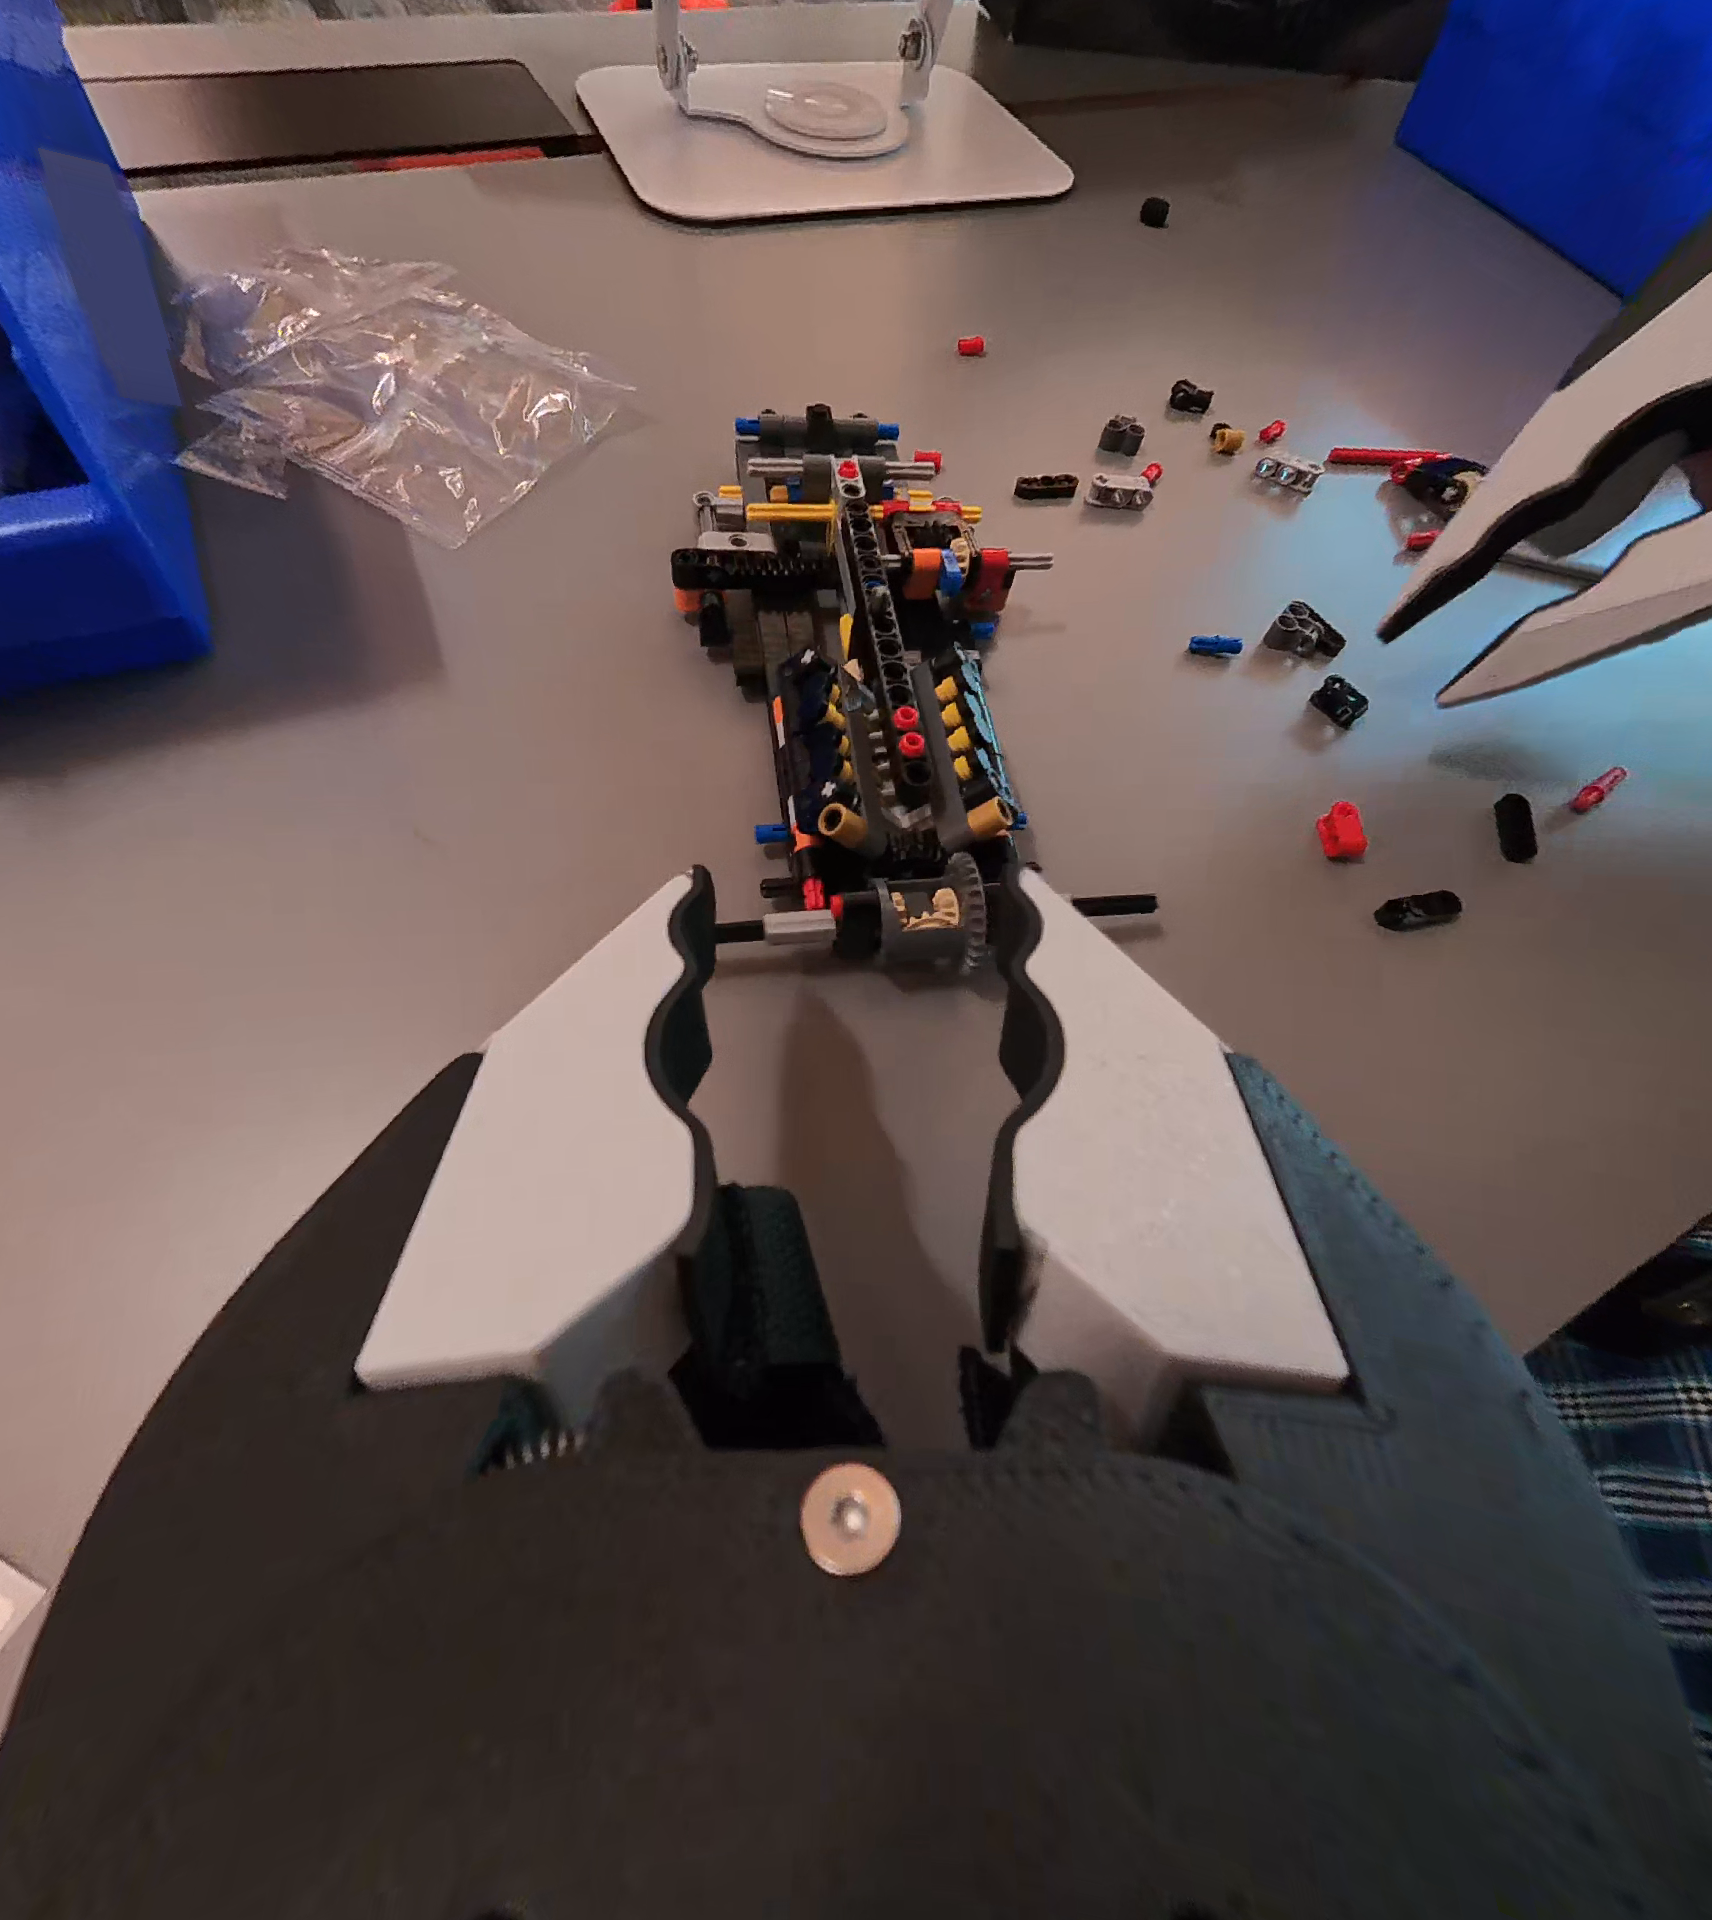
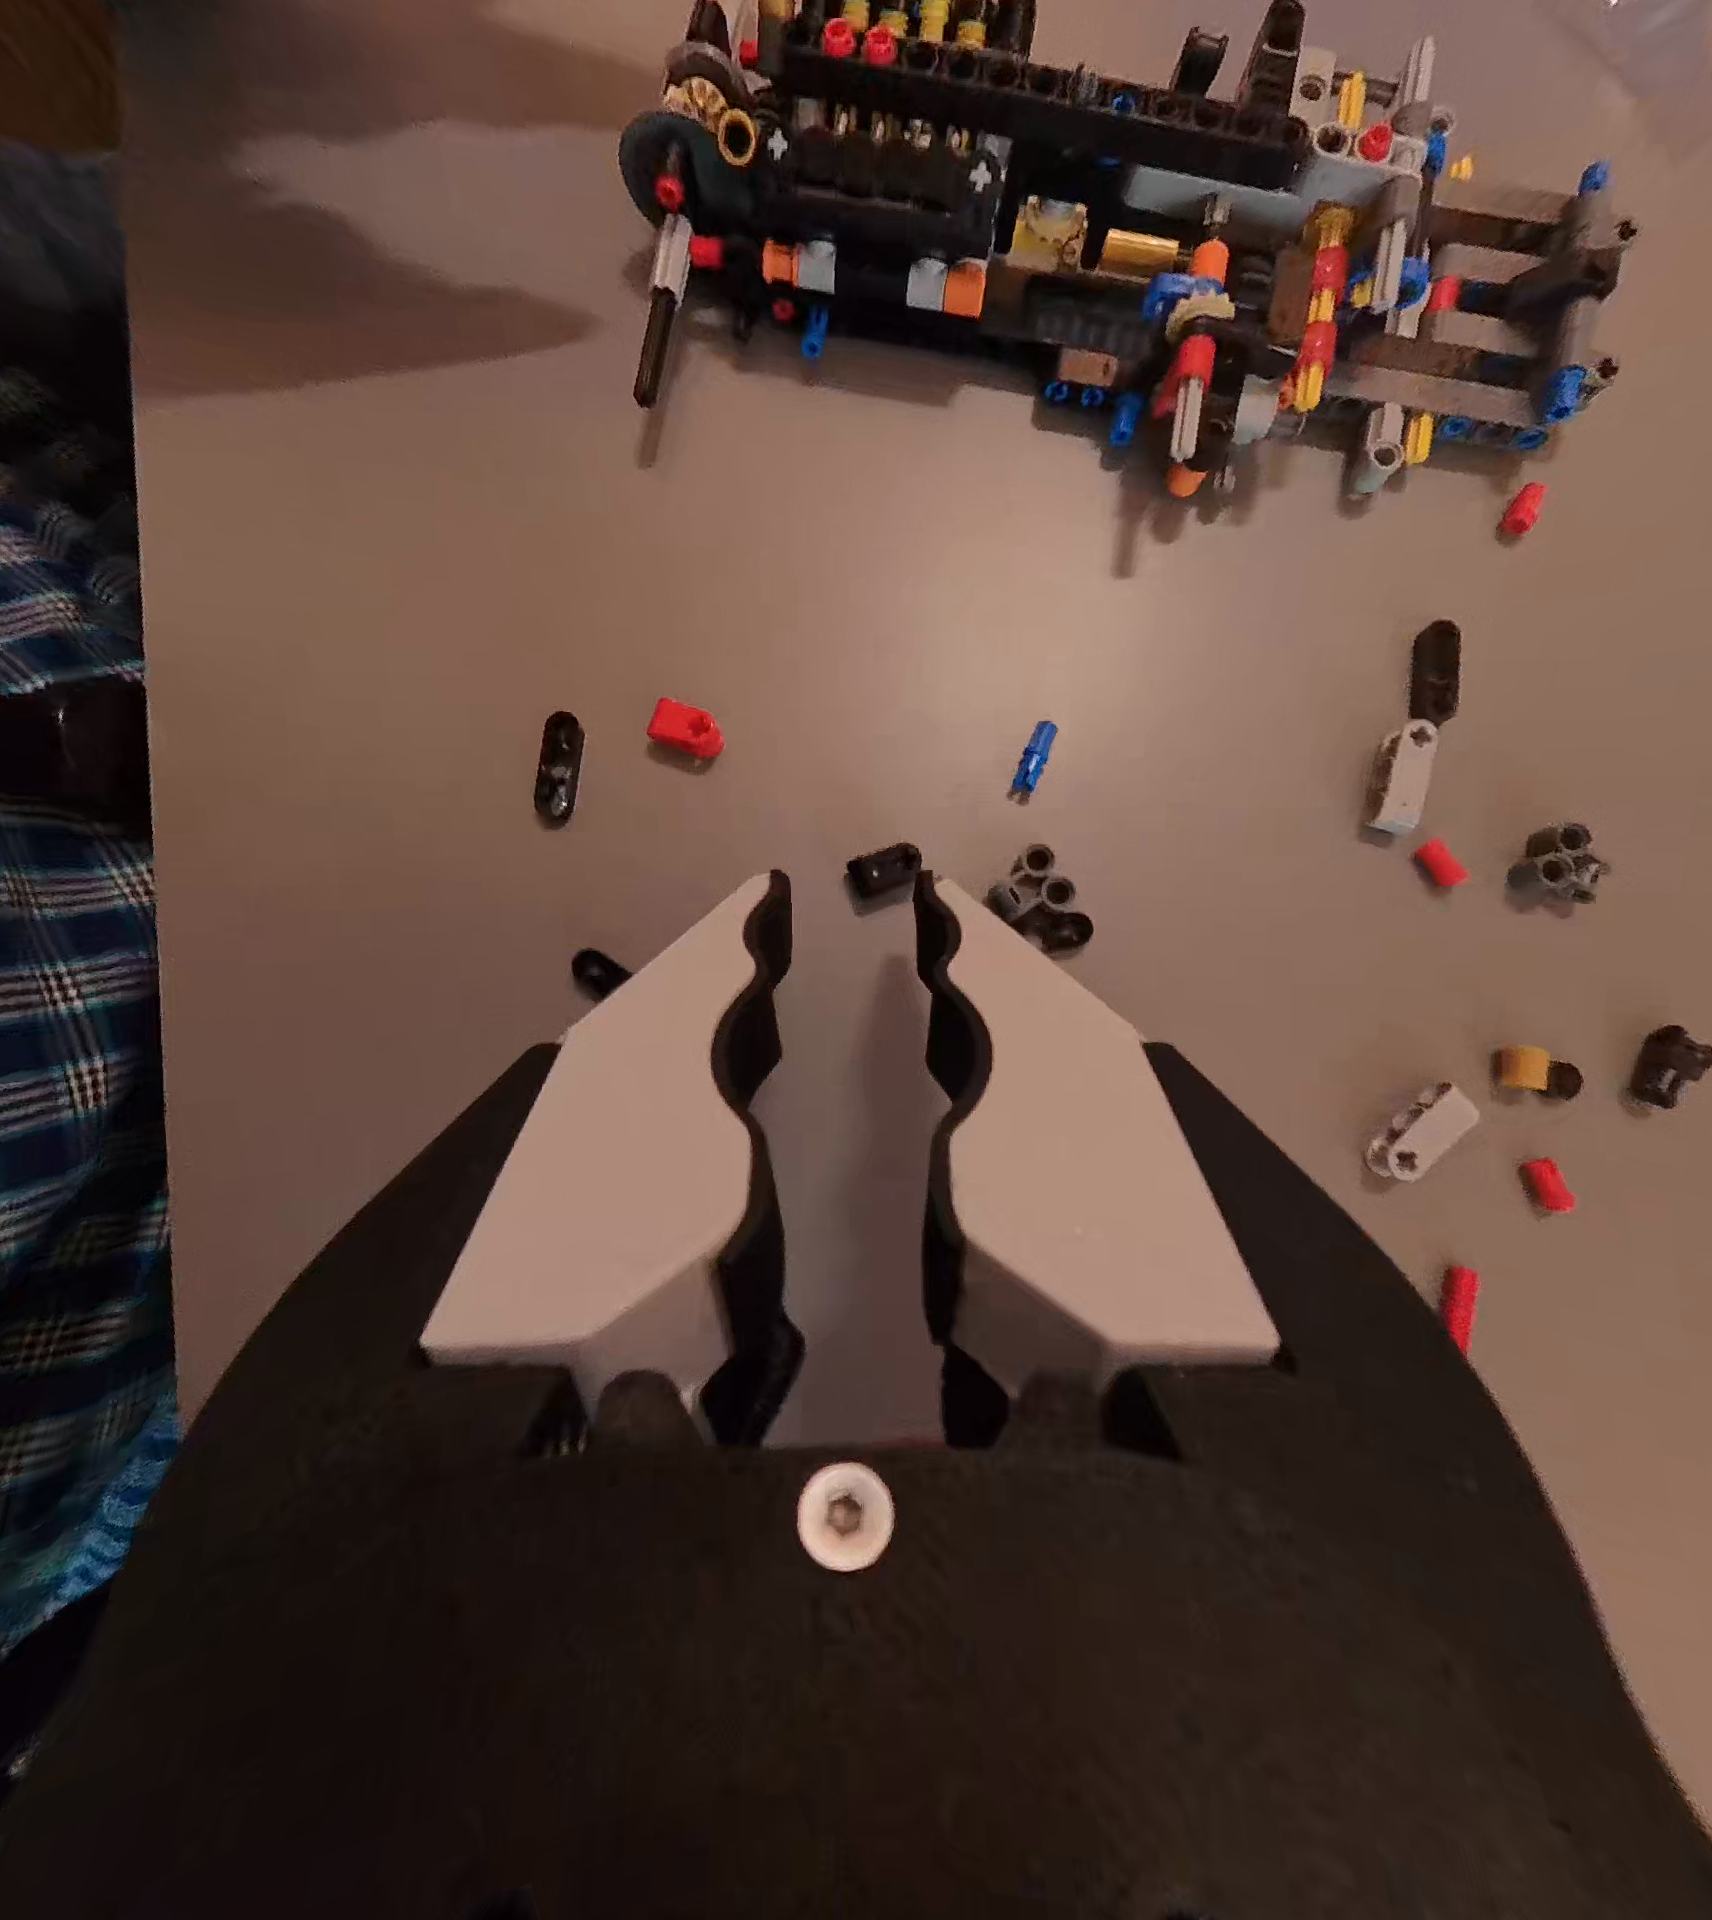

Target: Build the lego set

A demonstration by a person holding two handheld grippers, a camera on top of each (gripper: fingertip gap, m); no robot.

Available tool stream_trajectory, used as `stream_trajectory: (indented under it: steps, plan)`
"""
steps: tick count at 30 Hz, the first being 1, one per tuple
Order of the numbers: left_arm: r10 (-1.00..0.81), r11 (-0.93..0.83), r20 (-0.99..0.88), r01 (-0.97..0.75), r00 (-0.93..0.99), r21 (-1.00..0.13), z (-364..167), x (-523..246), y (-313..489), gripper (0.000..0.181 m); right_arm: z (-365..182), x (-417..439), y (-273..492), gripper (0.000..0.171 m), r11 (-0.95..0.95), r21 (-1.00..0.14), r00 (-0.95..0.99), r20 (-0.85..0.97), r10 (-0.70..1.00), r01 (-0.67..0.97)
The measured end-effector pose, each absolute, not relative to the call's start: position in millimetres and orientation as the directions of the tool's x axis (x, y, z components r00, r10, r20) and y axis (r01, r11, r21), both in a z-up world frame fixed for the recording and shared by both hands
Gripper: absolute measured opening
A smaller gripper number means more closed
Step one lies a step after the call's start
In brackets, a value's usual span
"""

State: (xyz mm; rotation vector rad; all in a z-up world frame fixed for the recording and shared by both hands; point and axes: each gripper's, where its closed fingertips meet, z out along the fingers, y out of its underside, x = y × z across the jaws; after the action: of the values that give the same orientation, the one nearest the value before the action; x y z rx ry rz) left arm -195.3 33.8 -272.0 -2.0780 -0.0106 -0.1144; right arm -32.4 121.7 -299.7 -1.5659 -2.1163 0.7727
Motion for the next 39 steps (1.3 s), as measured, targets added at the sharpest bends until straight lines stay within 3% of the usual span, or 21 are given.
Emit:
stream_trajectory:
  steps: [7, 19, 27, 34, 39]
  plan:
    - [-0.033, -0.483, 0.080, 0.054, 0.996, -0.874, -269, -194, 31, 0.053, -319, -39, 124, 0.015, 0.217, -0.579, -0.257, 0.013, 0.966, 0.786]
    - [-0.064, -0.475, 0.056, 0.019, 0.996, -0.880, -263, -188, 45, 0.053, -313, -83, 120, 0.011, 0.279, -0.632, -0.314, 0.059, 0.948, 0.723]
    - [-0.071, -0.490, 0.050, 0.009, 0.996, -0.872, -265, -190, 50, 0.055, -315, -93, 114, 0.031, 0.279, -0.623, -0.369, -0.016, 0.929, 0.731]
    - [-0.097, -0.492, 0.046, -0.008, 0.994, -0.870, -263, -192, 56, 0.056, -306, -91, 117, 0.026, 0.248, -0.654, -0.399, -0.090, 0.913, 0.715]
    - [-0.111, -0.491, 0.044, -0.016, 0.993, -0.871, -262, -193, 61, 0.056, -315, -97, 113, 0.014, 0.292, -0.647, -0.433, -0.064, 0.899, 0.704]
